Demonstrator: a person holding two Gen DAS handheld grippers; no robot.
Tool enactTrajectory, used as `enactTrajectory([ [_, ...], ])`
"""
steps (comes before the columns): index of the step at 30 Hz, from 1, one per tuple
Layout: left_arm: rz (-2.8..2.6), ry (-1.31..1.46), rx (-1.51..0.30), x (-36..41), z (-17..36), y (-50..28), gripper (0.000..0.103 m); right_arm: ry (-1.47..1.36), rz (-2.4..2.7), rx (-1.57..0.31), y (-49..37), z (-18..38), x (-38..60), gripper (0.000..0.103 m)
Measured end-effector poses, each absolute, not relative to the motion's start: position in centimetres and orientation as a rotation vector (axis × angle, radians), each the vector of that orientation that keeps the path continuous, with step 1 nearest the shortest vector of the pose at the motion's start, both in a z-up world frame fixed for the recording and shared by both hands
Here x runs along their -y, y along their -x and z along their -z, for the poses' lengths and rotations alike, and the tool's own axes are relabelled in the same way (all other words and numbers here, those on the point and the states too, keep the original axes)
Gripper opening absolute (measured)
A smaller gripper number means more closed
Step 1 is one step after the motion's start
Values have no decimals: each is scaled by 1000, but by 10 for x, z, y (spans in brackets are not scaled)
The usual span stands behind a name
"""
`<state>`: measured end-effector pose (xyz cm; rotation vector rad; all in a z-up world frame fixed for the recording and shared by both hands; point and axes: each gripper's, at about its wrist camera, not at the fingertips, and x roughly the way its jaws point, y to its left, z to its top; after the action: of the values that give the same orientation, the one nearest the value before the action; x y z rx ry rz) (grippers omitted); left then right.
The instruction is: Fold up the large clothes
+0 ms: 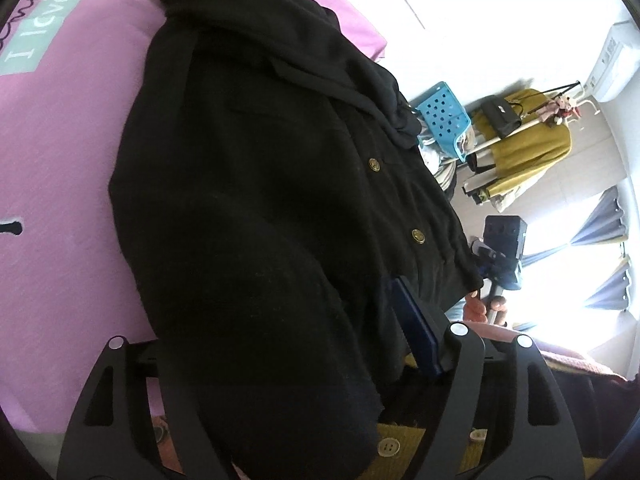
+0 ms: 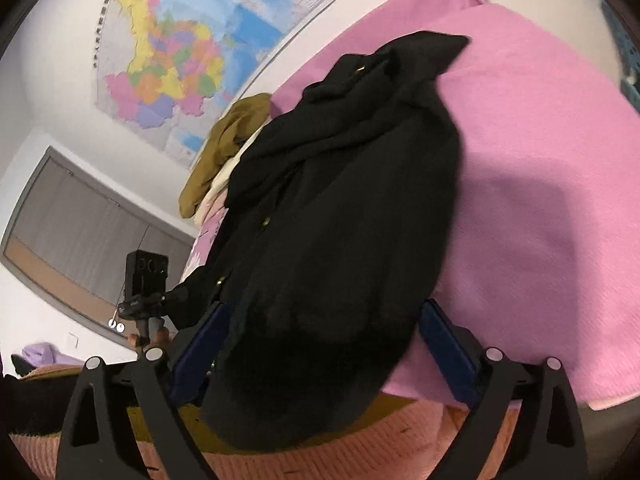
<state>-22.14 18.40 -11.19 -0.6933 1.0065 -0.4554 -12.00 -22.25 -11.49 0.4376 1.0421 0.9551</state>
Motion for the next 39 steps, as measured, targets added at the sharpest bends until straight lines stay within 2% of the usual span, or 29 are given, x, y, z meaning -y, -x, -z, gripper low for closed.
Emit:
enactTrajectory([
  [1,453,688,-1008,-183,112,221,50,-424,-964,-1041,122,114,222,84],
  [2,453,682,-1020,-182,113,220,30,-425,-991,-1043,123,115,218,74],
  [3,464,692,-1024,-181,113,220,18,-444,-1008,-1062,122,119,217,56],
  [4,460,703,-1016,-182,112,220,14,-450,-1015,-1073,123,121,218,43],
  [5,458,707,-1007,-185,111,221,8,-449,-1024,-1069,124,121,217,36],
  [6,460,715,-990,-187,107,223,8,-475,-1039,-1057,124,120,219,24],
  [7,466,730,-971,-190,104,226,7,-508,-1048,-1047,125,119,222,20],
  [13,493,748,-857,-203,66,234,7,-636,-1091,-925,121,88,230,18],
  [21,502,693,-810,-215,22,211,7,-709,-1101,-837,91,49,224,15],
  [23,501,696,-805,-220,12,199,7,-717,-1102,-808,79,38,220,11],
  [32,465,646,-792,-240,-24,139,7,-694,-1093,-742,19,2,194,10],
  [39,424,654,-811,-260,-37,84,8,-726,-1043,-753,-43,-7,179,9],
])
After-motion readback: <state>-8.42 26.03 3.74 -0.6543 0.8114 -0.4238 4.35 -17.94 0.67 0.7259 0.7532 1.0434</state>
